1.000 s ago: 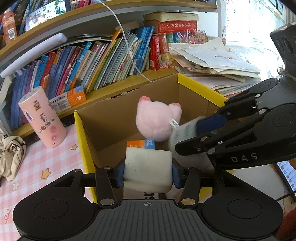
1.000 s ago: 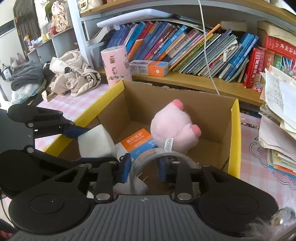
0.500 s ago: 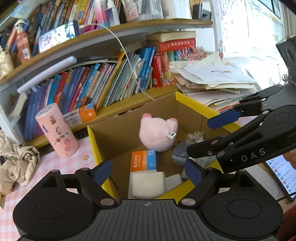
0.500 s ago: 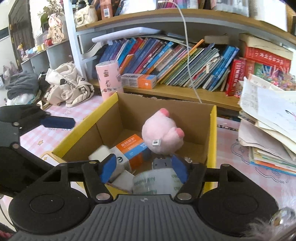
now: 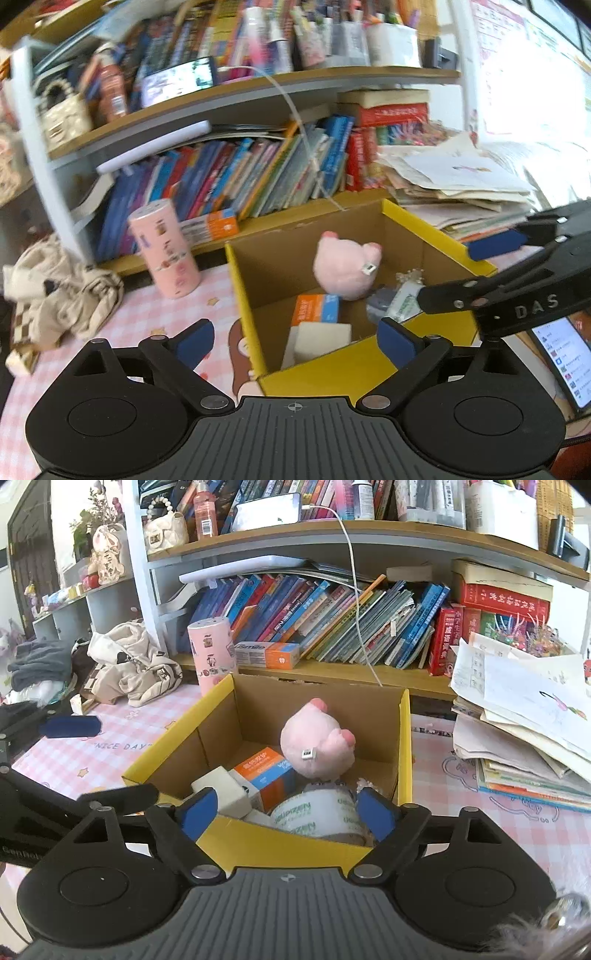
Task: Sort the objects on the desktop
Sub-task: 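Withdraw both open grippers up and away from the yellow box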
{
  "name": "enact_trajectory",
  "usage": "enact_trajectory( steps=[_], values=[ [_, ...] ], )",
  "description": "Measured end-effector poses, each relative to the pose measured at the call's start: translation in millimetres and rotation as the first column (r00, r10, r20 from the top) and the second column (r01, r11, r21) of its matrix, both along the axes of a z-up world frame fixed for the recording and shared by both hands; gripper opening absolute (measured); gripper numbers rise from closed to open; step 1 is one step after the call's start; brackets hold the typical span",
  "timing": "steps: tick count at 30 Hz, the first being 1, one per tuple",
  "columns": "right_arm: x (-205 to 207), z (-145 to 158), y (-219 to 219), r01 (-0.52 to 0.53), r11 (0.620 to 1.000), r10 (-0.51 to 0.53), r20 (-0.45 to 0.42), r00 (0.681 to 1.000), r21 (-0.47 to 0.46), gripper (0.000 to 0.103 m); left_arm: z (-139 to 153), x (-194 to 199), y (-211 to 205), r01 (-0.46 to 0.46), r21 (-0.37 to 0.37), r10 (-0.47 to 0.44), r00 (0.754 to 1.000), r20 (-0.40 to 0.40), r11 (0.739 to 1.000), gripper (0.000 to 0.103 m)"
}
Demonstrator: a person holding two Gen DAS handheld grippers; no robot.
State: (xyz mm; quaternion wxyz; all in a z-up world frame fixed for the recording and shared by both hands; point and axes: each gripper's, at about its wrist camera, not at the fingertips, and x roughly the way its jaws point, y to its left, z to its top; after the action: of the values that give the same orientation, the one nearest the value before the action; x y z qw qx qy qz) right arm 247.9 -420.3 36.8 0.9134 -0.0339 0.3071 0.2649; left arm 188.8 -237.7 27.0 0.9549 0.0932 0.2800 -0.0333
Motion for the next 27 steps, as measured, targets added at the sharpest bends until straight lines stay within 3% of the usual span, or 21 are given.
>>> enact_trajectory(
  steps=[7, 27],
  values=[
    [-20.5, -6.0, -0.6, 0.071, 0.997, -0.071, -0.014, 0.997, 0.003, 0.089, -1.5, -14.0, 15.4, -0.05, -0.056, 0.05, 0.999, -0.005, 0.997, 0.097],
    [-83.9, -15.1, 53.5, 0.191, 0.977, -0.195, -0.034, 0.98, -0.094, 0.097, -11.1, -63.6, 67.9, -0.008, -0.103, 0.004, 0.999, -0.037, 0.995, 0.097]
  ],
)
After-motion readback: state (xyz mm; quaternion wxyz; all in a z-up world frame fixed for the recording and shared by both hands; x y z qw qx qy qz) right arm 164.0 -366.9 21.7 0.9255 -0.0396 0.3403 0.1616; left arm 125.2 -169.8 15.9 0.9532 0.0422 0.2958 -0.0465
